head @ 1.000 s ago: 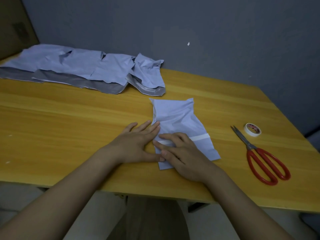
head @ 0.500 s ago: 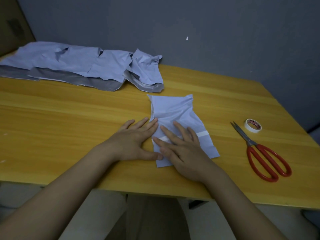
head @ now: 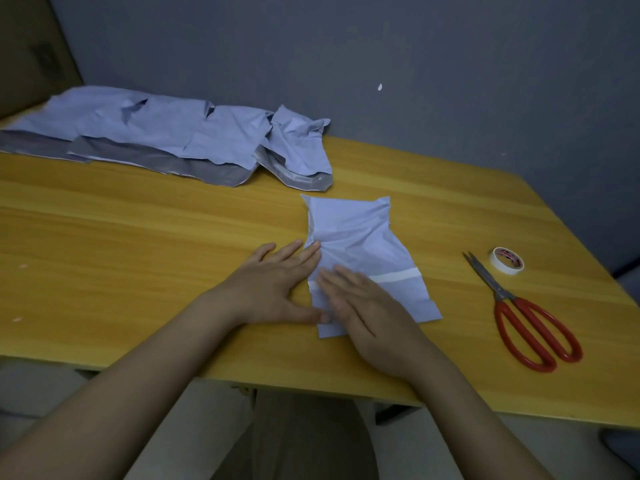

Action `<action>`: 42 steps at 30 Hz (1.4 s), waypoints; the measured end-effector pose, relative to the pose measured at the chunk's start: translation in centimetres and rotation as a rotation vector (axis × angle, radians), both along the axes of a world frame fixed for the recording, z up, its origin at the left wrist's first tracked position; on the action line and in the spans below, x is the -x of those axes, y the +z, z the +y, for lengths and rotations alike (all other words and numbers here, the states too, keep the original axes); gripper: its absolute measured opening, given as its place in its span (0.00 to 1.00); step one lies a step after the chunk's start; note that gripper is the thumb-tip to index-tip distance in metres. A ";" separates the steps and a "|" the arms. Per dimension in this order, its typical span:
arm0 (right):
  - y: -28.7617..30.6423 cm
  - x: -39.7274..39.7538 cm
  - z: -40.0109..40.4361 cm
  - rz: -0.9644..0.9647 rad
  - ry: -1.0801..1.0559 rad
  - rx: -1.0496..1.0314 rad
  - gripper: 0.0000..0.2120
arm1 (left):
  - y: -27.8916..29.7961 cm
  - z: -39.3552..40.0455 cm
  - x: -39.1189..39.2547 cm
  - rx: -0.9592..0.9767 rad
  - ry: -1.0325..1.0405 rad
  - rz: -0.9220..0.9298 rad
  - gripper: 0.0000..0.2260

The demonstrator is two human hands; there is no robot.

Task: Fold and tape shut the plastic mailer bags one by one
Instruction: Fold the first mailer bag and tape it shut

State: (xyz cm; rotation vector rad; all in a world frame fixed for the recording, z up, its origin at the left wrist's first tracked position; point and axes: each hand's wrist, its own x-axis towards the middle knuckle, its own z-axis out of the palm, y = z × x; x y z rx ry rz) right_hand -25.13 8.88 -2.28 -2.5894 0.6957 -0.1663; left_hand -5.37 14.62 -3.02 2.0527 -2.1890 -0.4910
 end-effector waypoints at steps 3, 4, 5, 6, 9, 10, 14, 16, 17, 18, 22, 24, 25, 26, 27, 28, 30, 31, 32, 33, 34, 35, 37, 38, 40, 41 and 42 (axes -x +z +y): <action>0.1 -0.6 0.4 0.041 0.050 -0.115 0.24 | 0.0 0.0 0.1 0.003 0.006 -0.003 0.49; 0.1 -0.7 0.3 0.052 0.054 -0.119 0.24 | 0.0 0.0 0.1 0.004 0.004 -0.007 0.49; 0.0 -0.8 0.3 0.056 0.058 -0.122 0.24 | 0.0 0.0 0.1 0.004 0.002 -0.009 0.49; 0.0 -0.8 0.3 0.057 0.059 -0.129 0.24 | 0.0 0.0 0.1 0.004 0.000 -0.008 0.49; 0.3 -0.7 0.2 0.065 0.049 -0.168 0.27 | 0.0 0.0 0.1 -0.004 0.002 0.004 0.50; 0.4 -0.6 0.3 0.063 0.044 -0.180 0.27 | 0.1 0.0 0.0 -0.009 0.003 0.010 0.50; 0.5 -0.4 0.4 0.048 0.005 -0.215 0.25 | 0.3 -0.1 0.0 -0.026 0.005 0.013 0.51; 0.3 -0.4 0.4 0.046 -0.018 -0.213 0.27 | 0.4 0.0 0.1 -0.027 0.001 0.006 0.51; 0.3 -0.3 0.4 0.054 -0.032 -0.202 0.28 | 0.4 0.0 0.1 -0.030 -0.002 0.004 0.51; 0.3 -0.3 0.3 0.066 -0.048 -0.183 0.27 | 0.5 0.0 0.1 -0.034 -0.005 0.000 0.51; 0.2 0.0 0.6 0.098 -0.071 -0.106 0.26 | 0.4 0.0 0.1 -0.035 -0.003 -0.004 0.50; 0.1 -0.2 0.8 0.089 -0.088 -0.094 0.27 | 0.3 0.0 0.1 -0.033 -0.003 0.005 0.50; 0.0 -0.2 0.8 0.085 -0.098 -0.093 0.27 | 0.3 0.0 0.1 -0.036 -0.002 0.006 0.50; -0.1 -0.1 0.7 0.077 -0.111 -0.097 0.27 | 0.3 0.0 0.1 -0.042 -0.001 0.003 0.50; -0.1 0.1 0.6 0.062 -0.128 -0.107 0.28 | 0.3 0.0 0.2 -0.046 0.000 -0.002 0.49; -0.1 0.3 0.5 0.050 -0.144 -0.115 0.30 | 0.4 0.0 0.2 -0.050 -0.001 -0.006 0.48; -0.1 0.7 0.3 0.059 -0.151 -0.091 0.31 | 0.4 0.0 0.1 -0.047 -0.004 -0.017 0.48; -0.1 0.9 0.2 0.074 -0.146 -0.066 0.30 | 0.4 0.0 0.1 -0.045 -0.005 -0.021 0.49; -0.1 1.0 0.2 0.083 -0.147 -0.053 0.29 | 0.5 -0.1 0.1 -0.048 -0.005 -0.022 0.49; -0.2 1.0 0.2 0.082 -0.153 -0.050 0.29 | 0.5 -0.1 0.2 -0.050 -0.004 -0.020 0.50; -0.2 0.9 0.2 0.075 -0.160 -0.046 0.29 | 0.4 -0.1 0.1 -0.048 -0.002 -0.017 0.50; -0.2 0.9 0.1 0.070 -0.167 -0.040 0.30 | 0.4 -0.1 0.1 -0.044 -0.002 -0.014 0.51; -0.3 1.2 0.0 0.078 -0.196 -0.029 0.29 | 0.3 -0.1 0.1 -0.045 -0.002 -0.012 0.51; -0.4 1.5 -0.2 0.081 -0.225 -0.025 0.28 | 0.4 -0.1 0.2 -0.050 -0.001 -0.015 0.50; -0.3 2.1 -0.5 0.086 -0.264 -0.017 0.28 | 0.5 -0.1 0.3 -0.059 0.007 -0.017 0.47; -0.2 2.2 -0.6 0.096 -0.270 -0.015 0.27 | 0.6 -0.1 0.4 -0.059 0.010 -0.016 0.45; -0.2 2.4 -0.8 0.104 -0.278 -0.010 0.26 | 0.7 0.0 0.4 -0.059 0.010 -0.015 0.45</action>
